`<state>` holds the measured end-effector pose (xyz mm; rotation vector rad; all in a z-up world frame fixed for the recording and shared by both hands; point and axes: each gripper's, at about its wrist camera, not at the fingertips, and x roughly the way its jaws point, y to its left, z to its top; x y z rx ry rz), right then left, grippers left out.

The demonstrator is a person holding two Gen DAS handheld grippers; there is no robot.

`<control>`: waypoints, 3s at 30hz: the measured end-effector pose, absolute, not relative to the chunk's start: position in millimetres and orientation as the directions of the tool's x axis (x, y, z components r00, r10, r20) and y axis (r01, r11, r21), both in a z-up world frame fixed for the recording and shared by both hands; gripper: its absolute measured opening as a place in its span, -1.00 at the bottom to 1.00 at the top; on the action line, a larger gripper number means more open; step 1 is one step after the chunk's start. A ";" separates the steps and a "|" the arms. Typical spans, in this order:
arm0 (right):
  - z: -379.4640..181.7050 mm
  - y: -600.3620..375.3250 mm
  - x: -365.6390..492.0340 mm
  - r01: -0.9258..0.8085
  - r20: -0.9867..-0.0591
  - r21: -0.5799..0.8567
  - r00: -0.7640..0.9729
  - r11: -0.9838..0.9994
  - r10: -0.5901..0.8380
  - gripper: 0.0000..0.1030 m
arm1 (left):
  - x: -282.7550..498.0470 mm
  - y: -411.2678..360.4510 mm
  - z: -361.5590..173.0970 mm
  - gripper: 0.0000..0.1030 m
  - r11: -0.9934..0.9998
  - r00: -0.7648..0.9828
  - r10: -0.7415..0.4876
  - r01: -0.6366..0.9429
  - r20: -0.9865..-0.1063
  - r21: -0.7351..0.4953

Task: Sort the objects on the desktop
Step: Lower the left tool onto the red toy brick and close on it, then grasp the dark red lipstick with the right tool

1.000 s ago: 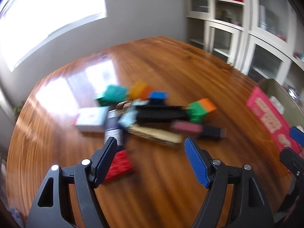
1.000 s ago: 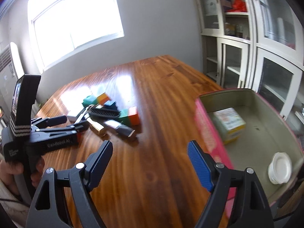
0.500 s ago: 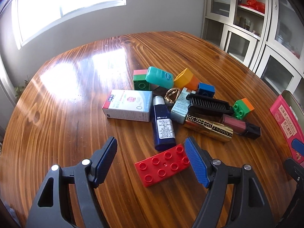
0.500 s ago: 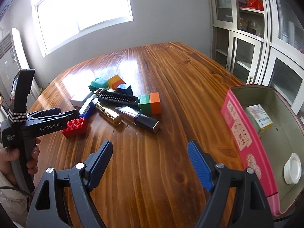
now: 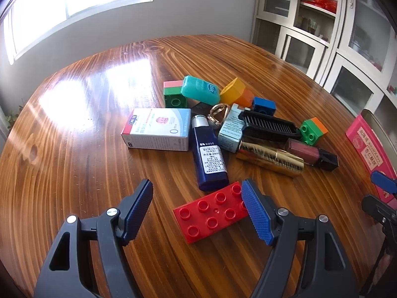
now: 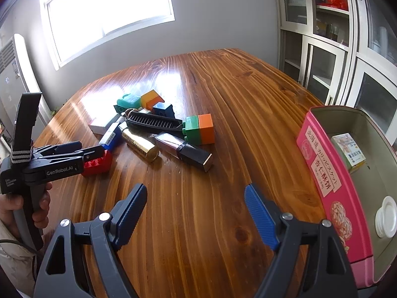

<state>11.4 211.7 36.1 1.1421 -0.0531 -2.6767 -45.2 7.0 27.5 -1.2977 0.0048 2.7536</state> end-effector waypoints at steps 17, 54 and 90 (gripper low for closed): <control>27.4 210.2 5.5 0.203 -0.725 0.128 -0.649 -0.971 -0.231 0.63 | -36.0 5.8 26.5 0.50 -0.983 -0.602 0.162 -0.164 -0.782 -0.077; 32.2 217.1 -4.8 0.227 -0.710 0.135 -0.657 -0.964 -0.254 0.63 | -25.5 13.3 25.4 0.40 -1.000 -0.619 0.001 0.012 -0.785 -0.010; 4.4 156.8 -62.8 0.356 -0.774 0.017 -0.587 -0.934 -0.238 -0.53 | -22.2 21.8 21.2 0.40 -0.998 -0.628 0.065 -0.060 -0.776 -0.036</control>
